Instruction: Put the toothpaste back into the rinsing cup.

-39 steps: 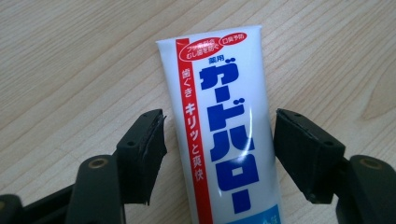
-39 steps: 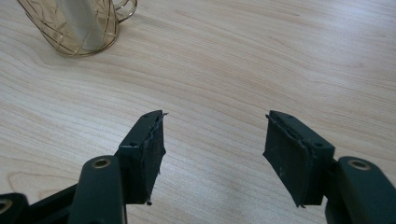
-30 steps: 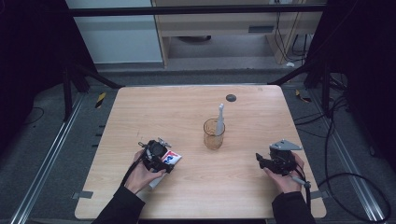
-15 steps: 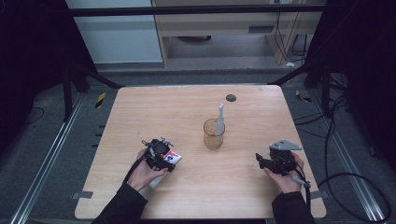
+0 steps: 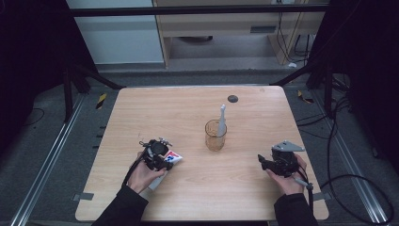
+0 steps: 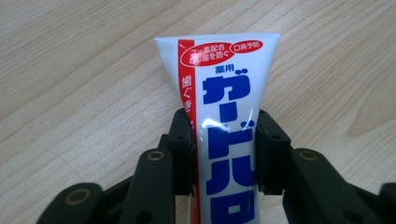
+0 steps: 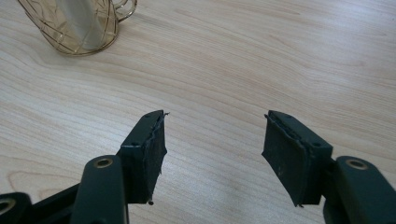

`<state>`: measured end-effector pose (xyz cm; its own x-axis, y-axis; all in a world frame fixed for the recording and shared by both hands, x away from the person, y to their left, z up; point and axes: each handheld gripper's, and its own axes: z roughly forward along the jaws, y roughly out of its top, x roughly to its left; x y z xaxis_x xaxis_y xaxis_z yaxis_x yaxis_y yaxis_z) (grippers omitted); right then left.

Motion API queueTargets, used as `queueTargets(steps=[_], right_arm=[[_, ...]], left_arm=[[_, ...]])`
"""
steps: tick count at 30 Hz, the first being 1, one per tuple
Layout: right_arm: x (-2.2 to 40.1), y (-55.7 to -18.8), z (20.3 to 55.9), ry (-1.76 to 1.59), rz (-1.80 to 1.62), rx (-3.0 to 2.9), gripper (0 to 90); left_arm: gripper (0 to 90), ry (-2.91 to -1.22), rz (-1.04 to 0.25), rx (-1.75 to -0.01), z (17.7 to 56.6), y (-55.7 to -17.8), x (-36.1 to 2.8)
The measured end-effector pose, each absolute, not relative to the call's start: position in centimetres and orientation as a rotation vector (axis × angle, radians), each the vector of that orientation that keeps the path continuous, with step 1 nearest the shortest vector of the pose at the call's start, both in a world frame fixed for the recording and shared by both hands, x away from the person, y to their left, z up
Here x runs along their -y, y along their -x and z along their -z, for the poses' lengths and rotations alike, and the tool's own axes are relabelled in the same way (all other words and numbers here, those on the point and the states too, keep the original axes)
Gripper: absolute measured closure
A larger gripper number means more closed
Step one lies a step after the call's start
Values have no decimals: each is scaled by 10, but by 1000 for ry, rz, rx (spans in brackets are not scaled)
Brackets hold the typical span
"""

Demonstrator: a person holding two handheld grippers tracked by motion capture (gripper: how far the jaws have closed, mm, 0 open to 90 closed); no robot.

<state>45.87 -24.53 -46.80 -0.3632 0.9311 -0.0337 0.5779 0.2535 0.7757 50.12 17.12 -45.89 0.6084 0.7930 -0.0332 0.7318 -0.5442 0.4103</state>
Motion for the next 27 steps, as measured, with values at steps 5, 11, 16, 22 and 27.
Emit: queueTargets(steps=[5, 11, 16, 22, 27], right_arm=[[247, -458, 468, -1379, -951, -2033, 392], [248, -458, 468, -1369, -953, -2030, 390], [248, -457, 468, -1367, -954, -2026, 385], [247, -457, 468, -1361, -956, -2017, 381], [247, -457, 468, -1361, -960, -2011, 375]], left_arm=[[680, -2421, -233, -1193, 449, -496, -174], [691, -2335, -282, -1161, 430, -489, -179], [693, -2266, -332, -1142, 414, -486, -184], [693, -2218, -382, -1134, 402, -489, -189], [693, -2187, -435, -1127, 396, -495, -187]])
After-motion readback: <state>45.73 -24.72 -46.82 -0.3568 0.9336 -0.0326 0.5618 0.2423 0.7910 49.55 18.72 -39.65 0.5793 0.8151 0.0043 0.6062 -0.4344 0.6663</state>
